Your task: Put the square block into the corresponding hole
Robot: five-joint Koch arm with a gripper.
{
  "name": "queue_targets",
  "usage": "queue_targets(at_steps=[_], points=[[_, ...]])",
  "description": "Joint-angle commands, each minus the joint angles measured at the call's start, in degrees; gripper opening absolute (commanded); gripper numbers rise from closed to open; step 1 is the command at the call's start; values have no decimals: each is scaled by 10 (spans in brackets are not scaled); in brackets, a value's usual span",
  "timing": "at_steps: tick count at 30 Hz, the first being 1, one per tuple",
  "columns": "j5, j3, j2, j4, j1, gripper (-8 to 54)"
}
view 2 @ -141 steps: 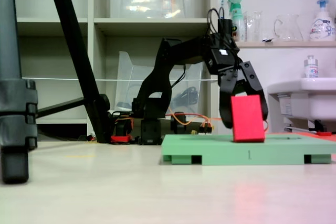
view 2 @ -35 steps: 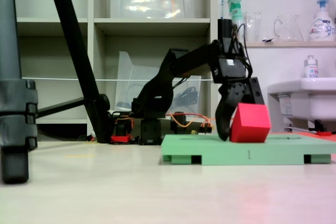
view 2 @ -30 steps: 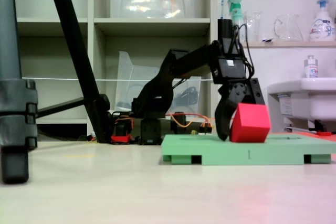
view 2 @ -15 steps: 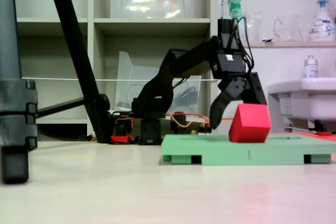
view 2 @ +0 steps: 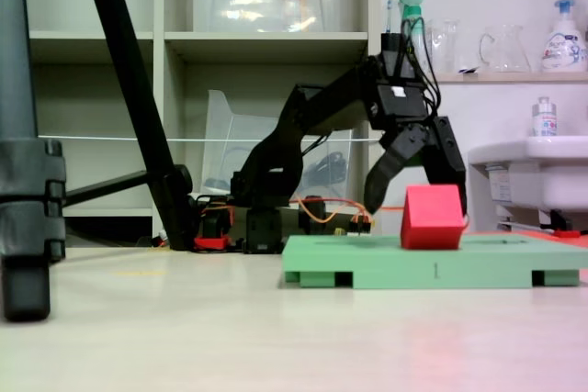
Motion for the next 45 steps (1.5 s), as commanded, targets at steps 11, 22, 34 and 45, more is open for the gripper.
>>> queue_targets(at_steps=[11,22,34,45], points=[[15,-24,0,-87,2,521],[9,-23,-30,-142,-4,518],[0,-23,-17,-107,0,280],[1,-24,22,-38,-1,214]])
